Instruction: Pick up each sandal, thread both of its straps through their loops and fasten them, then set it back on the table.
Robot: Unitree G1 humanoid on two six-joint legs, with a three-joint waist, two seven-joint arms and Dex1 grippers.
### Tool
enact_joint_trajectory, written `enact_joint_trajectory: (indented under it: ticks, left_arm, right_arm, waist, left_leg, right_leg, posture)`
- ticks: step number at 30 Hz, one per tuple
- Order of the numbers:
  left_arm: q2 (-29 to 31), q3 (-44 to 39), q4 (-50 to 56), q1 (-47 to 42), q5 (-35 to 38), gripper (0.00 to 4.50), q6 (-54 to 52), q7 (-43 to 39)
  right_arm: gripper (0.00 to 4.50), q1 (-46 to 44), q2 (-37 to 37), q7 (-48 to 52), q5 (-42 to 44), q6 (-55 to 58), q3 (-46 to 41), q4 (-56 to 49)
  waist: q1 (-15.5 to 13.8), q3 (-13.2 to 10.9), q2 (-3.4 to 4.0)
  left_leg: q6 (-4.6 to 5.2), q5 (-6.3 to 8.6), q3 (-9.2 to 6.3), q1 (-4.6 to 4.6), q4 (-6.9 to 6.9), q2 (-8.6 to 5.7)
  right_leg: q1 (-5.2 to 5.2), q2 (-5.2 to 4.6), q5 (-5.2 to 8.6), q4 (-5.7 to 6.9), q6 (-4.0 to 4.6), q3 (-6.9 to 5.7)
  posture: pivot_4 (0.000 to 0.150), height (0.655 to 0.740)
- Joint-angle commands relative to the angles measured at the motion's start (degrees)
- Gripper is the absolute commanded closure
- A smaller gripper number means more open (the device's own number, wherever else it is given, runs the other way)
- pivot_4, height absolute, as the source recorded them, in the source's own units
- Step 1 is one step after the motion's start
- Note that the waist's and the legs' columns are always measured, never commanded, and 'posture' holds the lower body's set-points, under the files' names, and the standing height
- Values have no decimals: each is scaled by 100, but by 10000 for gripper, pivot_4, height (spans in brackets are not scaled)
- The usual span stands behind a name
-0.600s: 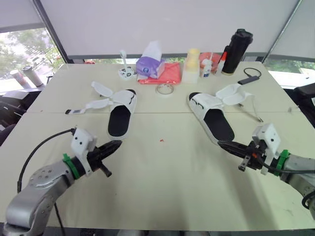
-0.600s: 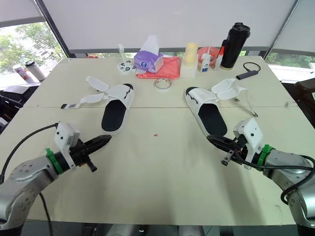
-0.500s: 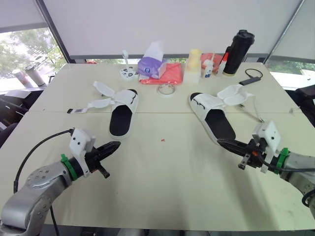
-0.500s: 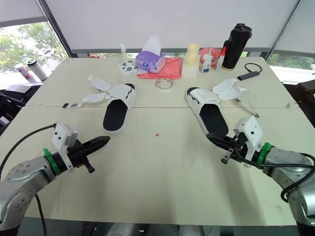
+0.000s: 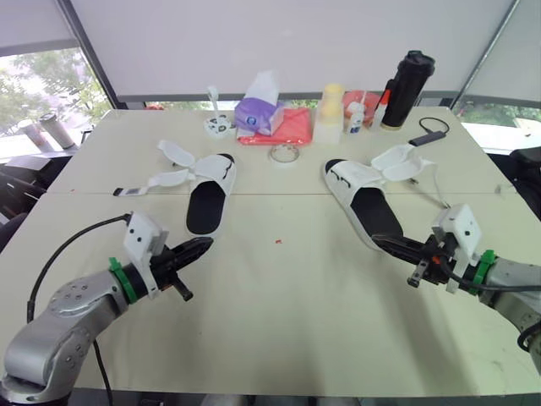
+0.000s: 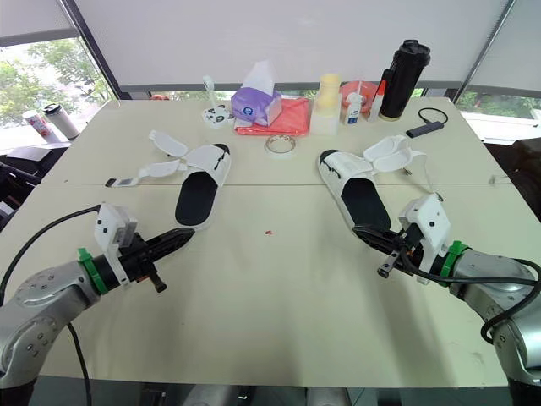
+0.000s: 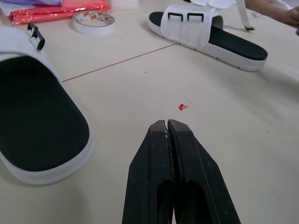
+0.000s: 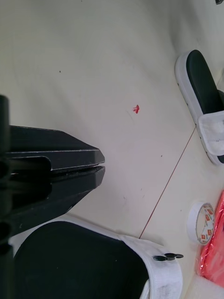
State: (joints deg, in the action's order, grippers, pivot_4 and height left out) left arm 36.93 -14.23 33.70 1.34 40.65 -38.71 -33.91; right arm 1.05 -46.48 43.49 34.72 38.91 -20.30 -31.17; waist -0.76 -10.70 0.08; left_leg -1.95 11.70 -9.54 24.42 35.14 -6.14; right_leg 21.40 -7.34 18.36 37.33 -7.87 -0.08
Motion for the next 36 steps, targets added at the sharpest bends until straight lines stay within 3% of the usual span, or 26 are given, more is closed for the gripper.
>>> enact_joint_trajectory:
  ticks: [1,12,15,22,28,36]
  left_arm:
    - [-10,-32,58,-107,85,44684,-35,60]
    - [-119,-22,73,-122,148,44684,-101,124]
    - [-126,-7,64,-96,128,45000,-67,117]
    - [-167,67,-16,-159,90,45000,1,109]
    - [-256,165,-69,-228,42,45000,81,133]
    - [-435,297,-15,-266,-44,45000,129,238]
  right_arm:
    - [44826,-4,-51,-41,48,-5,-7,-235]
    - [44826,-41,-50,-92,84,47,-18,-180]
    - [36045,-205,93,-337,342,348,-128,-106]
    - [419,-829,552,-1318,1070,1437,-185,93]
    - [419,-1851,1404,-2704,2039,2655,-318,559]
    - [419,-3658,3052,-5533,2692,3627,-1546,2821]
  waist:
    - [1,0,0]
    - [0,0,0]
    - [8,0,0]
    - [2,0,0]
    - [39,0,0]
    - [24,2,2]
  left_leg:
    - [0,0,0,0,0,0]
    - [0,0,0,0,0,0]
    - [0,0,0,0,0,0]
    - [0,0,0,0,0,0]
    - [1,-1,0,0,-1,1]
    - [-5,-5,-2,-1,-6,1]
  right_leg:
    - [0,0,0,0,0,0]
    - [0,0,-2,0,-4,0]
    - [0,0,-2,0,-4,0]
    - [0,0,-2,1,-2,1]
    - [3,2,-1,2,1,3]
    - [8,7,-8,7,1,10]
  posture:
    - [1500,7400]
    - [1500,7400]
    - [1500,7400]
    - [1500,7400]
    - [1500,7400]
    - [1500,7400]
